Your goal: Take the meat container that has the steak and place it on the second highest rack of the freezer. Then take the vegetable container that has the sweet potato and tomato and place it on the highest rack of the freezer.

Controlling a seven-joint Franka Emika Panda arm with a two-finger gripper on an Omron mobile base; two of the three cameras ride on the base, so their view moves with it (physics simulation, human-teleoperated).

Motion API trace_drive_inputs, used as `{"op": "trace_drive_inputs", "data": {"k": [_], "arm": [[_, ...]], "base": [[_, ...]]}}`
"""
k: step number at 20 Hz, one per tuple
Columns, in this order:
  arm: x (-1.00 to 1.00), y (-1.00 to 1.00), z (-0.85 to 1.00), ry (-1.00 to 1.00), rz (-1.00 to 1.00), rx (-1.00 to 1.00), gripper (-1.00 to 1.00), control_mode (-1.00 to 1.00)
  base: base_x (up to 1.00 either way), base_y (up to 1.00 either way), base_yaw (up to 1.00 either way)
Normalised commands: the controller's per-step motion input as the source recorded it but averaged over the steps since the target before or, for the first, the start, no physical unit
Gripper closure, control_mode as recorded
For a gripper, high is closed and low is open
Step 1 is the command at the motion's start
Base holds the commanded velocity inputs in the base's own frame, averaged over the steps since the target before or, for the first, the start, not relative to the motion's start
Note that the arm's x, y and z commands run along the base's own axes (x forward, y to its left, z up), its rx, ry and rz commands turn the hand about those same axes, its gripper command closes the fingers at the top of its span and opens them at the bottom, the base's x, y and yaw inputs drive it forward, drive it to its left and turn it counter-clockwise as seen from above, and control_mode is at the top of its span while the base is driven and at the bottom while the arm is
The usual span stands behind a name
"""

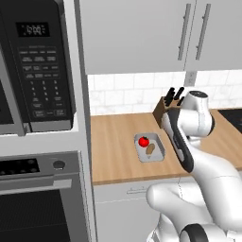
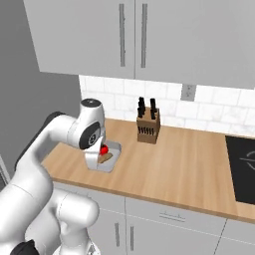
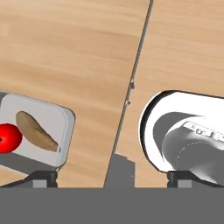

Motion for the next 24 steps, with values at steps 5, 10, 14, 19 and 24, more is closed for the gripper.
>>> {"op": "trace_drive_inputs", "data": {"k": [5, 10, 14, 19, 24], "arm": [[0.34, 0.00, -0.24, 0.00, 0.00, 0.00, -1.00, -1.00], [0.48, 0.02, -0.23, 0.05, 0.00, 0.00, -1.00, -1.00], [0.47, 0.08, -0.25, 0.09, 0.00, 0.00, -1.00, -1.00], [0.30, 0.08, -0.31, 0.06, 0.00, 0.00, -1.00, -1.00], [0.14, 0.06, -0.40, 0.01, 0.00, 0.00, -1.00, -1.00]], "base": [[0.00, 0.00, 0.00], [0.00, 0.00, 0.00], [0.00, 0.00, 0.00], [0.00, 0.00, 0.00], [0.00, 0.00, 0.00]]}}
